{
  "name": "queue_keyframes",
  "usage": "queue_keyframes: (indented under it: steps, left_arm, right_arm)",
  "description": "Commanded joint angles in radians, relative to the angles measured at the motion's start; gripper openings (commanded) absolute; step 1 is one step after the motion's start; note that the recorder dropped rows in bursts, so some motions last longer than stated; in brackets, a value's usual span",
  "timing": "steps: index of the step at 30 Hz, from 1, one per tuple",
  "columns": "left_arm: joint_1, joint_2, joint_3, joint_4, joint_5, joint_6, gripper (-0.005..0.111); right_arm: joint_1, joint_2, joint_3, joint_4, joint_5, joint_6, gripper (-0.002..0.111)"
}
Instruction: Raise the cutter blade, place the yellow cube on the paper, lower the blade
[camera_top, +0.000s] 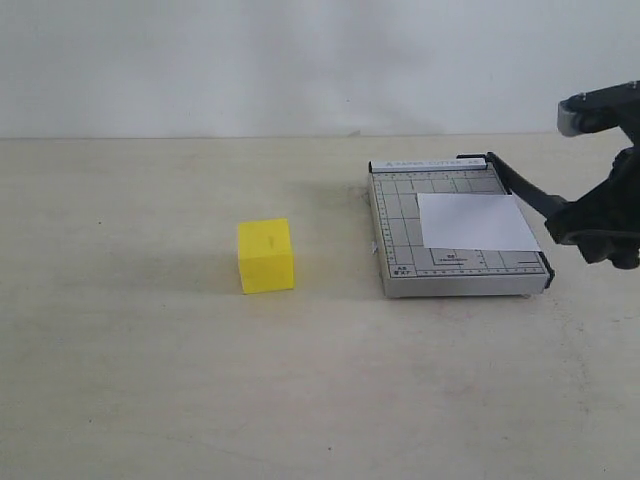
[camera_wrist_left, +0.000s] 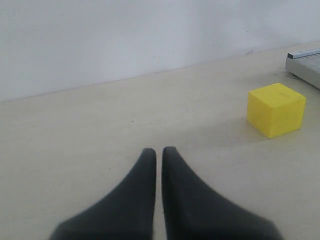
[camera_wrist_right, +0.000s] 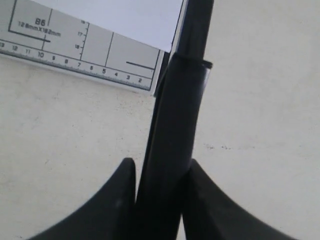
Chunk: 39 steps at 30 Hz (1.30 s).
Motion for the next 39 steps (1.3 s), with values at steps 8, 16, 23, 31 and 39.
queue_keyframes:
  steps: [8,16,23,31,39]
  left_arm:
    - [0.003,-0.004,0.004,0.000,-0.008,-0.008,0.004]
    - [0.003,-0.004,0.004,0.000,-0.008,-0.008,0.004]
    - [0.003,-0.004,0.004,0.000,-0.008,-0.008,0.004]
    - [0.003,-0.004,0.004,0.000,-0.008,-0.008,0.004]
    - [0.003,-0.004,0.004,0.000,-0.008,-0.008,0.004]
  right_arm:
    - [0.002,-0.029,-0.013,-0.023,-0.019,-0.092,0.020]
    - [0.002,-0.029,-0.013,-0.019,-0.019,-0.065,0.066]
    - [0.002,-0.044,-0.013,-0.019,-0.092,-0.059,0.066]
    - [0.002,-0.208,0.013,0.076,-0.208,-0.076,0.066]
    - [0.002,-0.572,0.240,0.399,-0.284,-0.281,0.022]
